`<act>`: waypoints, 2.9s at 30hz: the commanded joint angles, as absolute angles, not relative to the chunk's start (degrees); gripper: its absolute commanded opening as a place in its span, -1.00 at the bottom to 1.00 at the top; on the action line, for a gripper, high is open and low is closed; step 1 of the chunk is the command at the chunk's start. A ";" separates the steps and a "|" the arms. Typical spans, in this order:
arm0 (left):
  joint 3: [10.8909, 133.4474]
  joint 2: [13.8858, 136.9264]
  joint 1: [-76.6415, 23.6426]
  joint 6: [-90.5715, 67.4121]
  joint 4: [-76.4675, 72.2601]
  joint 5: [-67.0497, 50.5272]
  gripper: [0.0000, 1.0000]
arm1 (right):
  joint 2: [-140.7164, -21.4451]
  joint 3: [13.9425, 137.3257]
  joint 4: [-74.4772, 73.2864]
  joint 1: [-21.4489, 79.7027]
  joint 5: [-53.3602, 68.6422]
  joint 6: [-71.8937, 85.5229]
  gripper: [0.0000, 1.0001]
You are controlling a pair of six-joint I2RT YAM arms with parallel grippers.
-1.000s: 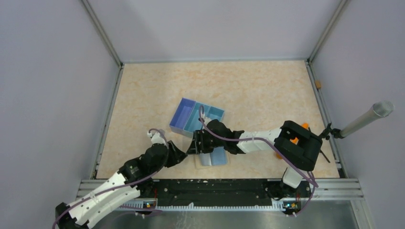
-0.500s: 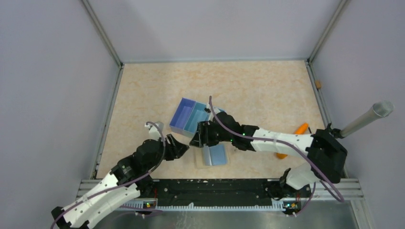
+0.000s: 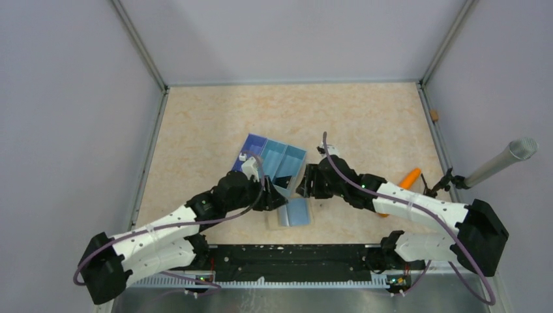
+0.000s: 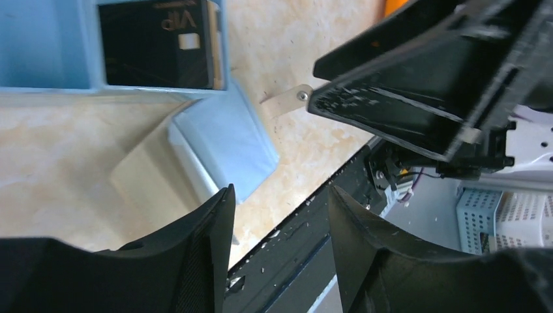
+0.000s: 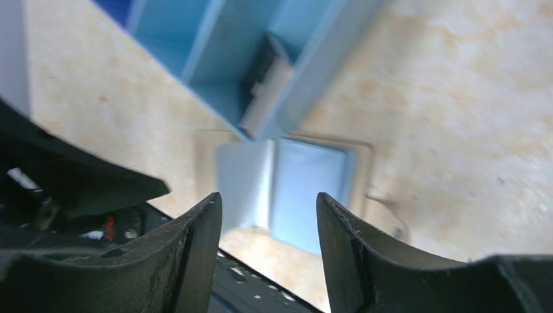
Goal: Put the credit cards into the card holder
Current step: Open the card holder at the center of the board, then pick up the credit card from the storage box.
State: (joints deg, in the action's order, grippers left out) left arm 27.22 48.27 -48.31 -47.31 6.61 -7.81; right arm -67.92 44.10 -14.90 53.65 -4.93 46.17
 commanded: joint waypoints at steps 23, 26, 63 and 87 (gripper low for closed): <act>22.69 67.09 -57.22 -48.29 -6.52 -2.65 -0.10 | -73.72 30.72 -6.45 50.47 5.47 50.49 -0.30; 21.30 66.72 -57.21 -48.86 -6.00 -2.02 -0.12 | -75.12 30.30 -5.69 50.79 6.40 50.73 -0.34; 48.74 71.41 -46.52 -31.83 10.78 -4.35 0.32 | -76.46 30.09 -9.07 52.66 0.57 53.69 -0.73; 54.69 88.64 -44.04 -26.88 10.32 -10.61 0.47 | -74.36 26.86 -5.49 52.63 1.93 55.28 -0.67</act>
State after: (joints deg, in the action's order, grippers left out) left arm 53.15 88.05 -44.18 -27.83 11.16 -8.47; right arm -74.61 27.83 -5.39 52.27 2.24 54.92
